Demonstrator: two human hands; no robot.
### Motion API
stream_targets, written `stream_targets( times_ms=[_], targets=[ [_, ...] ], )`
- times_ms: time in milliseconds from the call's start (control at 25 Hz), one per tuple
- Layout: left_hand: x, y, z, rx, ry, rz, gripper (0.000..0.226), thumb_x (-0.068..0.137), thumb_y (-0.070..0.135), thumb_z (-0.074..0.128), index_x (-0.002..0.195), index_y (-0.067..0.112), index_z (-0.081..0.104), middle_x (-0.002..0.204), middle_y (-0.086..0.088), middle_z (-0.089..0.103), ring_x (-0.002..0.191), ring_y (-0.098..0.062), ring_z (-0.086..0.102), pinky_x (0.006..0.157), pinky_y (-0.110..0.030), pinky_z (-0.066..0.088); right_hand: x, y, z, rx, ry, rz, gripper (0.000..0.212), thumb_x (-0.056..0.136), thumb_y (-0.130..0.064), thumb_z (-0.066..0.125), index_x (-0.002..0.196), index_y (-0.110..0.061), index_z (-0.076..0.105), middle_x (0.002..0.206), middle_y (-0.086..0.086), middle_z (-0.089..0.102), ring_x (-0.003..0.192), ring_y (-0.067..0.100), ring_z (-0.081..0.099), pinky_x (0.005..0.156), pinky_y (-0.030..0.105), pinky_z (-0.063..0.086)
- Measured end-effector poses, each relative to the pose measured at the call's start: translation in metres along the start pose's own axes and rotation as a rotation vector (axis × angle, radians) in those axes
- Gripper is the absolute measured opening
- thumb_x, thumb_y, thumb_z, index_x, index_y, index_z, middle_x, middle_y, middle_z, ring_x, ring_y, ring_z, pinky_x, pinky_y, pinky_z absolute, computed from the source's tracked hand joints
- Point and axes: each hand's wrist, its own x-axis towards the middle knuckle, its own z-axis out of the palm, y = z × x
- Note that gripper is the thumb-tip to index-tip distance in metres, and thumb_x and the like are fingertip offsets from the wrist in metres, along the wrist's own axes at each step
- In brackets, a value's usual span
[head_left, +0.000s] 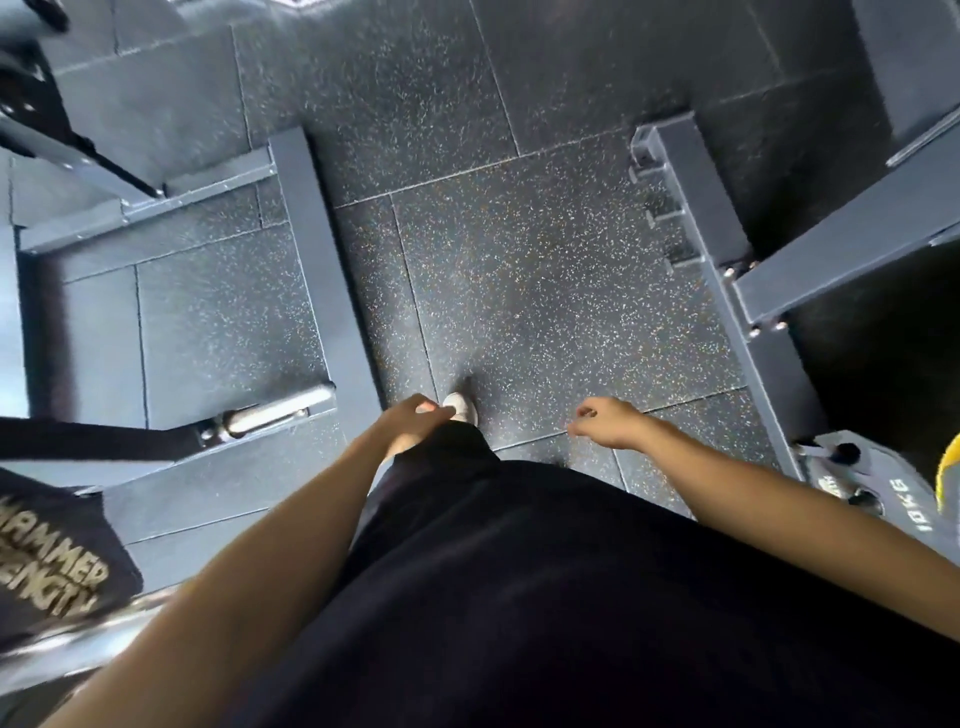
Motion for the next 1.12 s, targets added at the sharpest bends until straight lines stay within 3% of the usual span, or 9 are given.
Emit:
stream_targets(
  times_ms=[120, 360, 520, 680, 840, 1000, 1120],
  targets=[
    [0.021, 0.004, -0.020, -0.068, -0.007, -0.037, 0.060, 0.070, 0.070, 0.060, 0.112, 0.027, 0.060, 0.121, -0.007, 0.063, 0.108, -0.024, 0.060, 0.101, -0.037, 0.045, 0.031, -0.027, -0.022, -0.116, -0.017, -0.002, 0.047, 0.092, -0.035, 0.059, 0.133, -0.013, 0.049, 0.136, 0.008, 0.052, 0.119, 0.025, 0.053, 0.101, 0.036, 0.043],
    [0.106, 0.026, -0.102, 0.086, -0.115, -0.021, 0.050, 0.093, 0.053, 0.051, 0.126, 0.016, 0.059, 0.134, -0.009, 0.057, 0.121, -0.025, 0.053, 0.100, -0.030, 0.038, 0.112, -0.114, -0.089, -0.096, -0.033, 0.019, 0.031, 0.095, -0.030, 0.056, 0.119, -0.010, 0.056, 0.121, 0.010, 0.060, 0.107, 0.026, 0.060, 0.091, 0.036, 0.048],
    [0.172, 0.064, -0.207, 0.139, -0.100, 0.028, 0.034, 0.098, 0.035, 0.053, 0.115, 0.008, 0.061, 0.113, -0.015, 0.063, 0.099, -0.024, 0.057, 0.077, -0.027, 0.042, 0.158, -0.174, -0.145, -0.009, 0.051, 0.028, 0.028, 0.094, -0.028, 0.057, 0.115, -0.010, 0.062, 0.120, 0.010, 0.063, 0.107, 0.026, 0.060, 0.095, 0.039, 0.047],
    [0.225, 0.108, -0.280, 0.155, -0.091, 0.028, 0.029, 0.097, 0.032, 0.054, 0.113, 0.009, 0.059, 0.104, -0.011, 0.059, 0.092, -0.020, 0.054, 0.078, -0.026, 0.040, 0.196, -0.223, -0.198, 0.040, 0.128, 0.063, 0.028, 0.092, -0.033, 0.059, 0.113, -0.016, 0.065, 0.118, 0.004, 0.064, 0.108, 0.023, 0.059, 0.093, 0.032, 0.045],
    [0.283, 0.168, -0.315, 0.259, -0.170, 0.033, 0.037, 0.095, 0.035, 0.055, 0.117, 0.007, 0.062, 0.116, -0.013, 0.065, 0.108, -0.030, 0.061, 0.090, -0.035, 0.048, 0.248, -0.256, -0.255, 0.103, 0.120, 0.111, 0.029, 0.091, -0.034, 0.059, 0.113, -0.016, 0.065, 0.120, 0.005, 0.065, 0.108, 0.022, 0.059, 0.092, 0.030, 0.044],
    [0.350, 0.266, -0.353, 0.492, -0.311, 0.051, 0.042, 0.100, 0.030, 0.046, 0.128, 0.001, 0.058, 0.133, -0.017, 0.057, 0.123, -0.030, 0.054, 0.097, -0.031, 0.042, 0.313, -0.288, -0.350, 0.212, 0.046, 0.142, 0.037, 0.095, -0.034, 0.054, 0.121, -0.009, 0.062, 0.125, 0.008, 0.061, 0.109, 0.024, 0.057, 0.090, 0.030, 0.042],
    [0.396, 0.364, -0.409, 0.493, -0.196, 0.085, 0.043, 0.101, 0.035, 0.044, 0.129, 0.005, 0.056, 0.136, -0.014, 0.056, 0.122, -0.028, 0.053, 0.098, -0.030, 0.039, 0.354, -0.314, -0.453, 0.239, 0.080, 0.102, 0.035, 0.094, -0.030, 0.057, 0.118, -0.006, 0.063, 0.123, 0.013, 0.063, 0.107, 0.028, 0.059, 0.089, 0.034, 0.046]
  ],
)
